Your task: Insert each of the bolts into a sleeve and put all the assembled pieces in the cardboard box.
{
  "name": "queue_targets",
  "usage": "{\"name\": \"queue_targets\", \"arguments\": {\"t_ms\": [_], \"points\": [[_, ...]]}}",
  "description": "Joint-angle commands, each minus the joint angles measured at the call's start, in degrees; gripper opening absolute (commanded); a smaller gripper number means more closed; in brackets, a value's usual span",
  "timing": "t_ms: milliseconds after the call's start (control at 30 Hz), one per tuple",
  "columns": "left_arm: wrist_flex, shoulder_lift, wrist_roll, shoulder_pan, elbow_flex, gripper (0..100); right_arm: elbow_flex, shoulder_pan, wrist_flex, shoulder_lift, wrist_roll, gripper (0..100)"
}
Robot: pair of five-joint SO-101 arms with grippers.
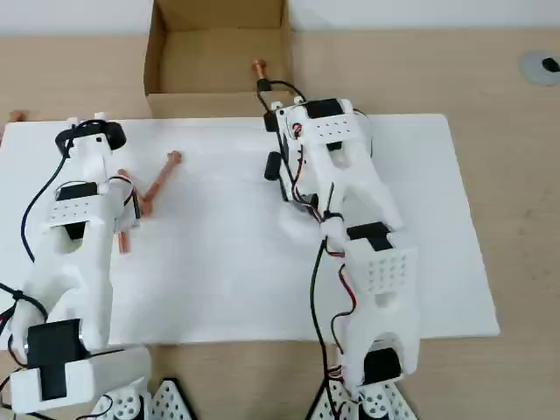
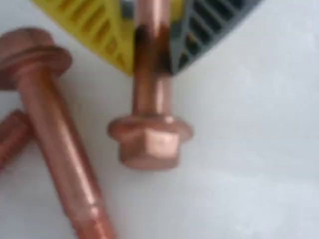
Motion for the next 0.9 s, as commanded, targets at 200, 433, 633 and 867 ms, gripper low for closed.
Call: {"name": "queue_targets", "arguments": {"t_ms": [200,433,633,867], "points": [[-1.2,-1.1,0.2,0.7,0.0,1,-0.7,-0.3,-0.5,3.3,-3.6,1.4],[-1.2,-1.1,0.1,0.7,0.0,1,-7.6,-0.1,3.4,3.4,-3.8,1.0],[-0.7,-1.5,0.4,0.6,-0.1,1,-23.7,-0.1,11.6,3.3,-3.7,1.0],[-0.6,-1.2,0.4,0.0,0.4,9,-33.6,-0.4,12.0,3.3,-3.6,1.0]]}}
